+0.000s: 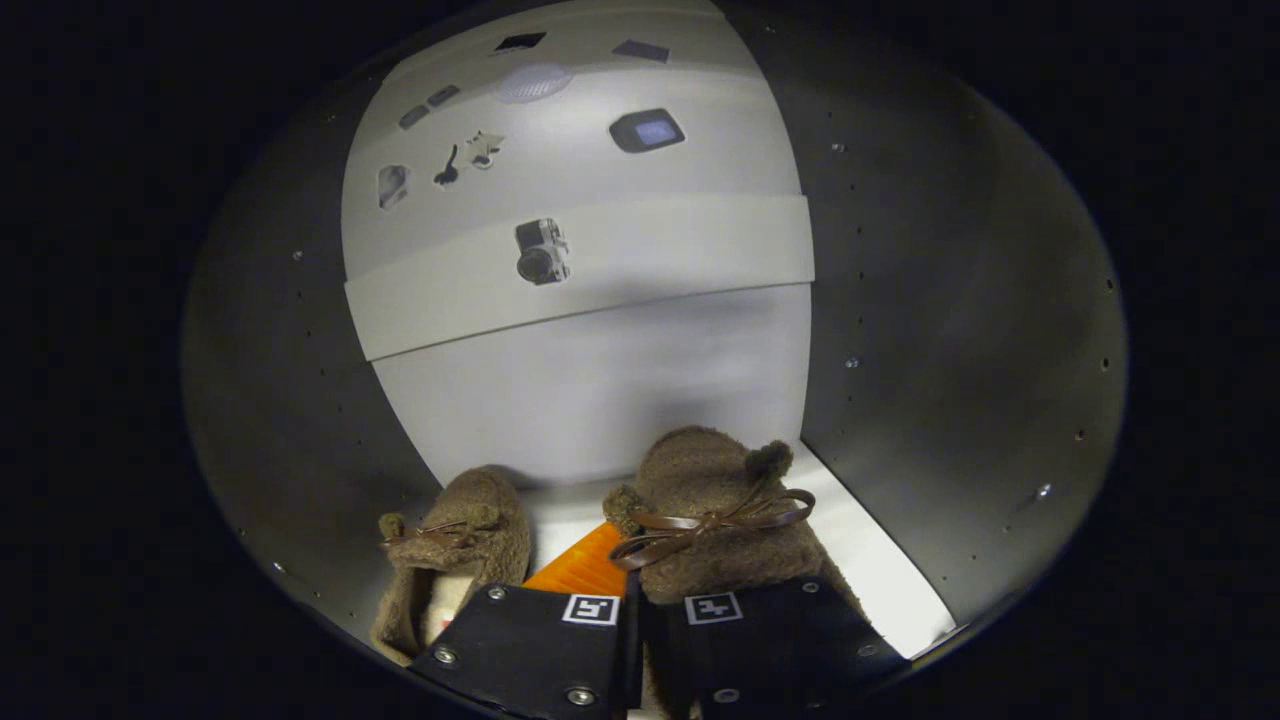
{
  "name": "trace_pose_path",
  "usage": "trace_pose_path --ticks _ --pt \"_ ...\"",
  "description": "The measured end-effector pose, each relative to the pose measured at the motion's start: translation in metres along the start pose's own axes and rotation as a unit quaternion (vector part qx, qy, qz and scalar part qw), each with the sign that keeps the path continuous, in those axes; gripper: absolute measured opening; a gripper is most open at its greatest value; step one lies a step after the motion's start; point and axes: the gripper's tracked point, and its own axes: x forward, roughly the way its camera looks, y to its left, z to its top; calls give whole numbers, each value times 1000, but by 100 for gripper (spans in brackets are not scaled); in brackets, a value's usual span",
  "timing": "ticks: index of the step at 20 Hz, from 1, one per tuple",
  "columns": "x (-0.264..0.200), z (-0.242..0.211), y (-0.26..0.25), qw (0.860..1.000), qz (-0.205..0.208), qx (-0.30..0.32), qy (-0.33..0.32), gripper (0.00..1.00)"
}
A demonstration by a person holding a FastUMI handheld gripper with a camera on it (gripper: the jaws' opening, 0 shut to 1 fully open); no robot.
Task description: Open the shoe cabinet door, grab the shoes and put them into the shoe cabinet, then close the shoe cabinet door.
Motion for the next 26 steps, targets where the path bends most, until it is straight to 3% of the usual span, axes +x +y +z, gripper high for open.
trace_pose_path --ticks 3,8,13,20,26 --pt "10 -11 -7 1000 -14 -9 18 14" --pt "5 -22 -1 999 0 9 46 26" --pt "-19 -21 2 998 5 10 56 45" --pt "-72 -17 2 998 -8 -60 27 60" --pt "-149 -11 5 998 12 -64 -12 78"
